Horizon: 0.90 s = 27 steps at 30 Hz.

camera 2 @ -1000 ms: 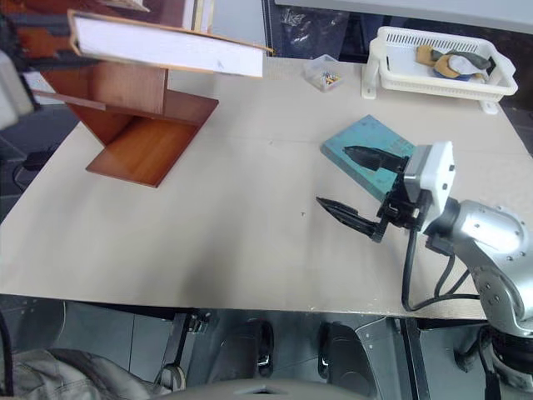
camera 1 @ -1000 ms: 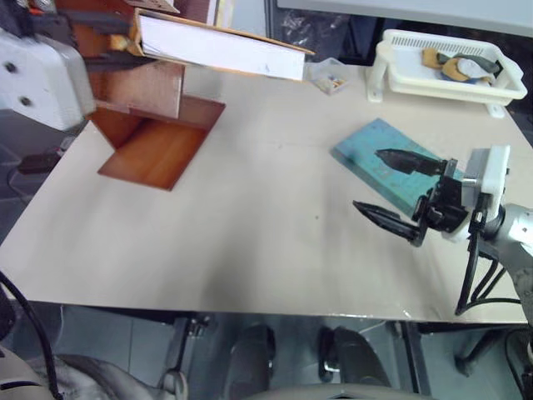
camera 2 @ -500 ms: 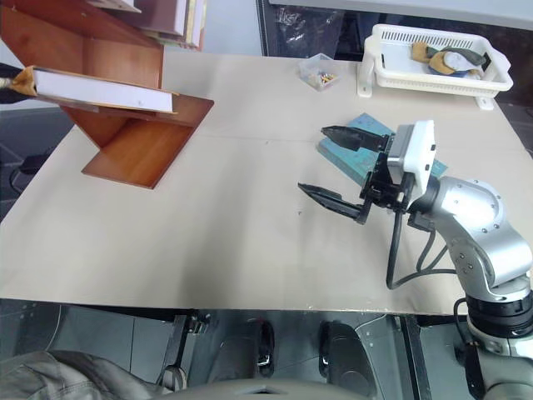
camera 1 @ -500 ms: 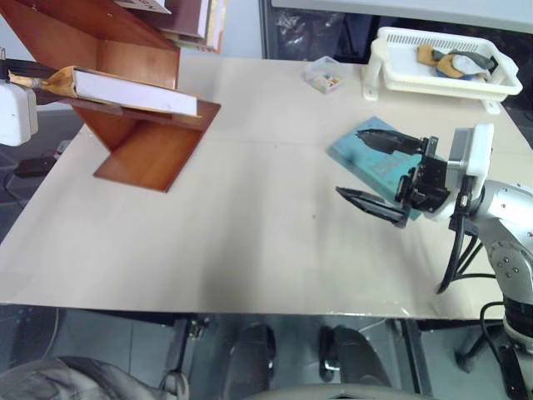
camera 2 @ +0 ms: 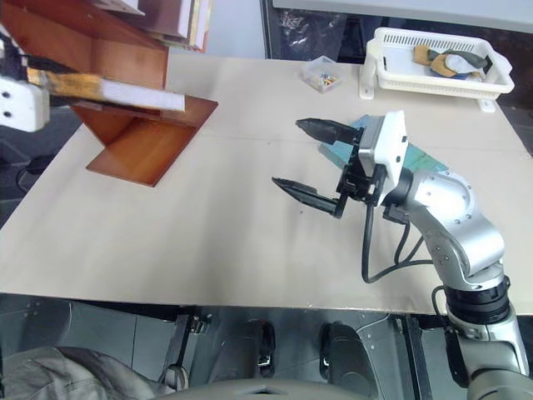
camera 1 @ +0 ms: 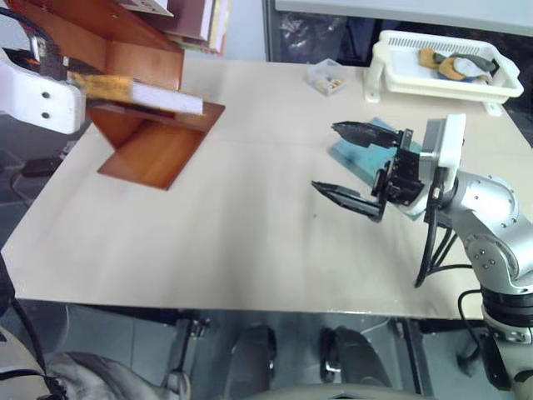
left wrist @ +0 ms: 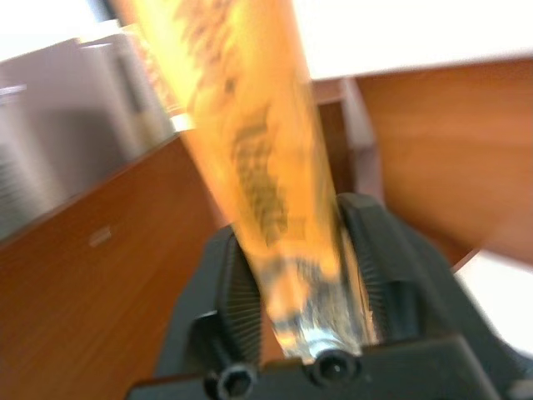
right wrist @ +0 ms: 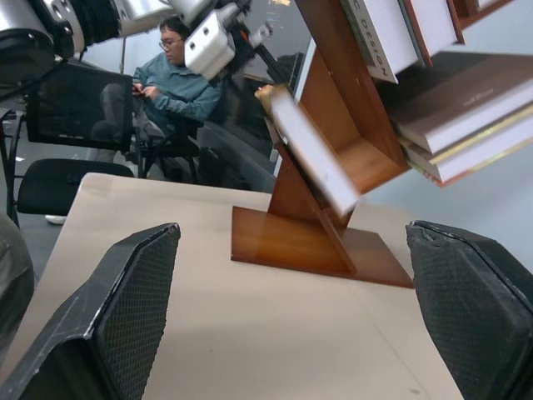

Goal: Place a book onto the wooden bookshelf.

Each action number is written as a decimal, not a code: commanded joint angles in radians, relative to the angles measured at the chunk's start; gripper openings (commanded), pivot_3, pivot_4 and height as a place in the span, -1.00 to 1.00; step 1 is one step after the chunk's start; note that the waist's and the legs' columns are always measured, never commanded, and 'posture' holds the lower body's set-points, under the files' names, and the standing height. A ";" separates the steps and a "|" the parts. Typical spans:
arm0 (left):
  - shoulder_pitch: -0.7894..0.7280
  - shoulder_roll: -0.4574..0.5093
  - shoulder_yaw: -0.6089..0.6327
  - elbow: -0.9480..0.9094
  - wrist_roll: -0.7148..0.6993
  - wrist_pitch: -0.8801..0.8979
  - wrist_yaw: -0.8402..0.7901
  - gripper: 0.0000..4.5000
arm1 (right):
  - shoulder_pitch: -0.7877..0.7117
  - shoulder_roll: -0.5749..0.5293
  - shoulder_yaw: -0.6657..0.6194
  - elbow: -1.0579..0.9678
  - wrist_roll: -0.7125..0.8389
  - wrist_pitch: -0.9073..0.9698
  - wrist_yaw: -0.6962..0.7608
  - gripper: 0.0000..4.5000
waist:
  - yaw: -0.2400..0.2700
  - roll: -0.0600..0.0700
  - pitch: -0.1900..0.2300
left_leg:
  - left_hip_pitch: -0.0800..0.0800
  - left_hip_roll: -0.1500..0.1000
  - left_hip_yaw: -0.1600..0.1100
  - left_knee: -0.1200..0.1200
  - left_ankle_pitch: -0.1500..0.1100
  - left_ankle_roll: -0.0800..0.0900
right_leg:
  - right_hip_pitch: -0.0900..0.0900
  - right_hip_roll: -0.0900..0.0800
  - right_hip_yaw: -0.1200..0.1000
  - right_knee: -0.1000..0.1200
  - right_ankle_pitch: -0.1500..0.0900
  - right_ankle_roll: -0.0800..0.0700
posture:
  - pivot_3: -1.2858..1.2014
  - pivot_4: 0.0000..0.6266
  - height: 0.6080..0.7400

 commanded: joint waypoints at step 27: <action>1.062 -0.547 0.332 -1.324 -0.950 1.195 0.631 0.96 | 0.485 -0.168 -0.195 -0.213 -0.166 0.219 -0.257 1.00 | -0.015 0.001 -0.002 | 0.017 -0.001 0.001 -0.006 -0.001 0.000 | 0.012 0.000 0.009 -0.003 0.000 0.001 | 0.03 -0.52 1.00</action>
